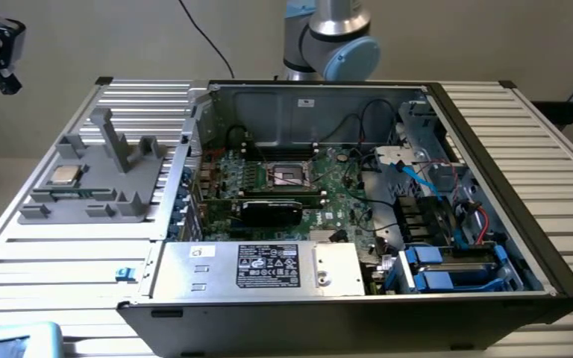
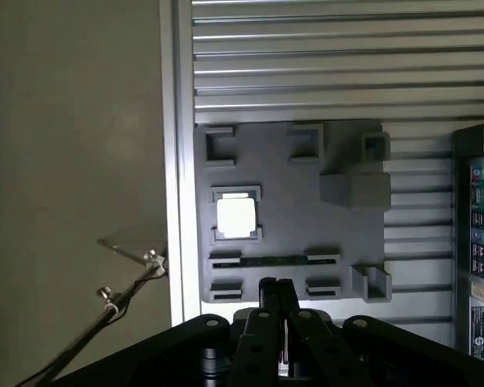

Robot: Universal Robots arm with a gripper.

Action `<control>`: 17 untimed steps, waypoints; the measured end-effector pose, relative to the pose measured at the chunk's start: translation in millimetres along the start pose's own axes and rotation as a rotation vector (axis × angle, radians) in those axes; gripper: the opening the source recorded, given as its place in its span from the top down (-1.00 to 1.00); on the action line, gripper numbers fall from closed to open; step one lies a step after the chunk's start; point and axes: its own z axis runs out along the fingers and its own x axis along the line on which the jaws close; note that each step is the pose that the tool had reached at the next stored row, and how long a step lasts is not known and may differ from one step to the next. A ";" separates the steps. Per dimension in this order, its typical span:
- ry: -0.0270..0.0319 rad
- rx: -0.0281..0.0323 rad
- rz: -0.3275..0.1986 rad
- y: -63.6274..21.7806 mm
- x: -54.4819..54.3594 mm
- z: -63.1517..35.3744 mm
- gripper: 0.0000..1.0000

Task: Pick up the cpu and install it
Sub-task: 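Reach for the cpu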

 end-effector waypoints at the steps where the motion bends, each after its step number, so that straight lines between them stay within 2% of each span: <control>1: -0.0001 0.0014 -0.001 1.0 3.6 0.2 0.77; 3: 0.0008 0.0075 -0.003 3.0 9.1 0.4 0.77; 6: 0.0034 0.0229 -0.005 9.5 12.2 1.2 0.77; 7: 0.0040 0.0246 -0.006 12.3 12.4 1.5 0.77; 9: 0.0044 0.0251 -0.007 16.6 12.6 2.0 0.77; 13: 0.0050 0.0248 -0.009 17.2 12.6 2.5 0.77; 17: 0.0053 0.0181 -0.009 17.3 11.8 3.1 0.77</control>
